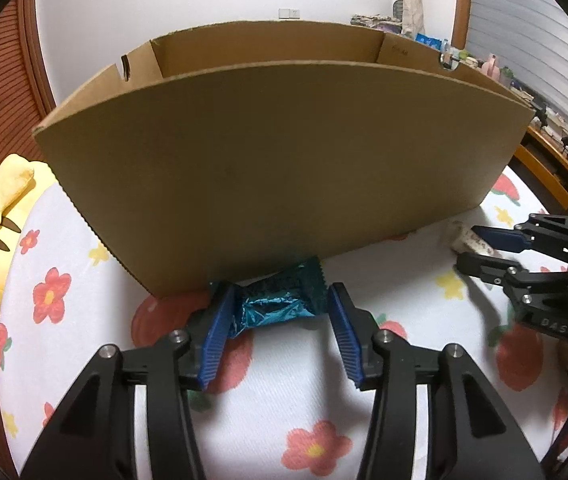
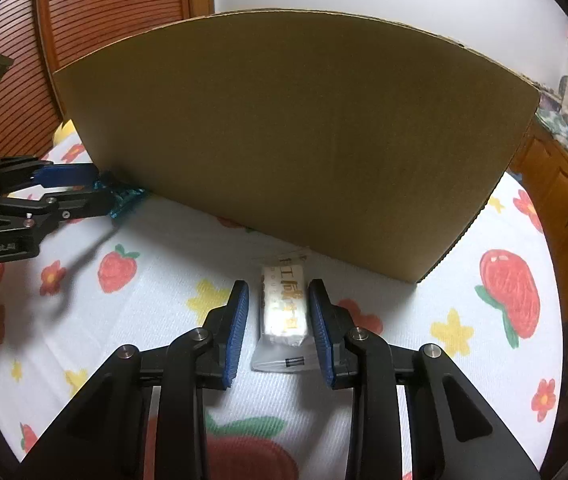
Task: Organize snacks
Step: 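Close the left tool on the teal candy while the right tool grips the white bar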
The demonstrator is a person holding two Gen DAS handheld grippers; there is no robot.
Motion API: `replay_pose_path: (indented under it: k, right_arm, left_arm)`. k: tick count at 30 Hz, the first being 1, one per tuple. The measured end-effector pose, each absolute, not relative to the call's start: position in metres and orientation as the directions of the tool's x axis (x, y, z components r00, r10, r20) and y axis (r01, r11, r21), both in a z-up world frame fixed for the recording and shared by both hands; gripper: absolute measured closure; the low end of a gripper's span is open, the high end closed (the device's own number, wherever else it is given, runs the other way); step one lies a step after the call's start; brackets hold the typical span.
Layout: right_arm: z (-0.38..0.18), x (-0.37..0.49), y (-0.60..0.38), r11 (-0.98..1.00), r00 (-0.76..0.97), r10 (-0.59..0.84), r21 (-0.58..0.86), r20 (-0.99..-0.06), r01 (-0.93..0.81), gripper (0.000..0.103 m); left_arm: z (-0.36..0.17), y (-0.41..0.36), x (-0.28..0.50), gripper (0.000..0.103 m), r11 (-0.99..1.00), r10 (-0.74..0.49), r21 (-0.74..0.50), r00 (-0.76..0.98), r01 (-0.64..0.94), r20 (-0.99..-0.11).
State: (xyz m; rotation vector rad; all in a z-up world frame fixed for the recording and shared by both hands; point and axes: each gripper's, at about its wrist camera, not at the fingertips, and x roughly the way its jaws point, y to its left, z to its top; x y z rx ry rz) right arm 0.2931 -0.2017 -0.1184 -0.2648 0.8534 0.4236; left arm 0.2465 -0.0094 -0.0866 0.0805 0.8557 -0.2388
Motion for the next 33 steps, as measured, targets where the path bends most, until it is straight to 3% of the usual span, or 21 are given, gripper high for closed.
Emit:
replay_pose_path:
  k: [8, 24, 29, 33]
  right_arm:
    - [-0.118, 0.295, -0.202, 0.885, 0.582, 0.253, -0.058, -0.773, -0.462, 0.073]
    - [-0.118, 0.295, -0.201, 0.885, 0.582, 0.253, -0.058, -0.773, -0.462, 0.073]
    - [-0.118, 0.295, -0.201, 0.885, 0.582, 0.253, -0.058, -0.773, -0.462, 0.073]
    - [-0.118, 0.295, -0.2, 0.885, 0.582, 0.253, -0.058, -0.773, -0.462, 0.073]
  left_arm:
    - [-0.096, -0.012, 0.256, 0.047, 0.975, -0.156, -0.02, 0.625, 0.22, -0.765]
    - [-0.111, -0.01, 0.25, 0.045, 0.977, -0.158, -0.026, 0.635, 0.212, -0.757]
    - [-0.11, -0.011, 0.248, 0.061, 0.975, -0.17, -0.035, 0.638, 0.218, -0.751]
    - [-0.111, -0.011, 0.242, 0.064, 0.974, -0.175, -0.036, 0.639, 0.224, -0.749]
